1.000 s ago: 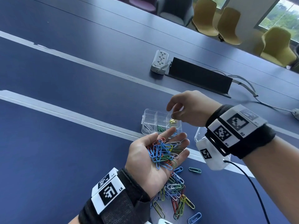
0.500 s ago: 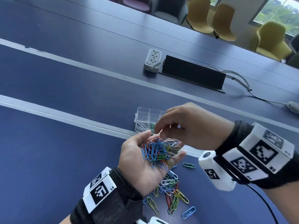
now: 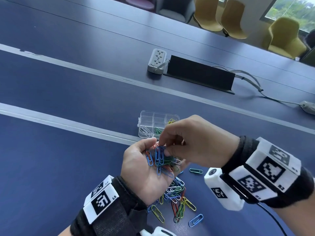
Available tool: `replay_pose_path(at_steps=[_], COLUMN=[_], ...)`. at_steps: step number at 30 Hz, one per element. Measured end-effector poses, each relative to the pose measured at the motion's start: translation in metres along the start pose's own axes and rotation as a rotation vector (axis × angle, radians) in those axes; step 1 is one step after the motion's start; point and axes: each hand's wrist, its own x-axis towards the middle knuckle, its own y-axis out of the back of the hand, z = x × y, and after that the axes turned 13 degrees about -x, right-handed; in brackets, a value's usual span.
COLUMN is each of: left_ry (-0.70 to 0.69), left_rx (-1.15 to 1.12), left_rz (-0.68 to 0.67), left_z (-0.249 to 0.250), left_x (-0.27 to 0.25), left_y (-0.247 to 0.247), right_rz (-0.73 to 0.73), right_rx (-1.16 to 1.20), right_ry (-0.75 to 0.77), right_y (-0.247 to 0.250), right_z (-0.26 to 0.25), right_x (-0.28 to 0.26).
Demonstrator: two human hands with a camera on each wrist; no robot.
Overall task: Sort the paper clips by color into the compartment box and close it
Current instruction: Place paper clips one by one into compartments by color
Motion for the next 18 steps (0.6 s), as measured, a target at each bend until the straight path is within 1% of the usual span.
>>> replay_pose_path(at_steps=[6, 9, 10, 11, 14, 18], left_ry=[-0.009, -0.040, -0.049, -0.054, -0.052, -0.013], left_rx=[-0.005, 0.024, 0.035, 0.045, 0.074, 0.100], left_rz=[0.016, 0.053, 0.063, 0.067, 0.052, 0.018], left_z=[0.002, 0.005, 0.005, 0.004, 0.004, 0.004], left_x=[0.002, 0.004, 0.004, 0.004, 0.003, 0.004], left_y=[0.002, 0.004, 0.003, 0.002, 0.001, 0.004], right_rz=[0.032, 0.044, 0.034, 0.014, -0.049, -0.066], right_rx=[0.011, 0.071, 0.129, 0.241, 0.700, 1.060], right_ry=[-0.021, -0.027, -0.045, -0.075, -0.181, -0.259], right_y=[0.004, 0.006, 0.007, 0.007, 0.007, 0.004], right_z=[0.002, 0.005, 0.006, 0.007, 0.015, 0.025], right_x=[-0.001, -0.002, -0.001, -0.001, -0.001, -0.004])
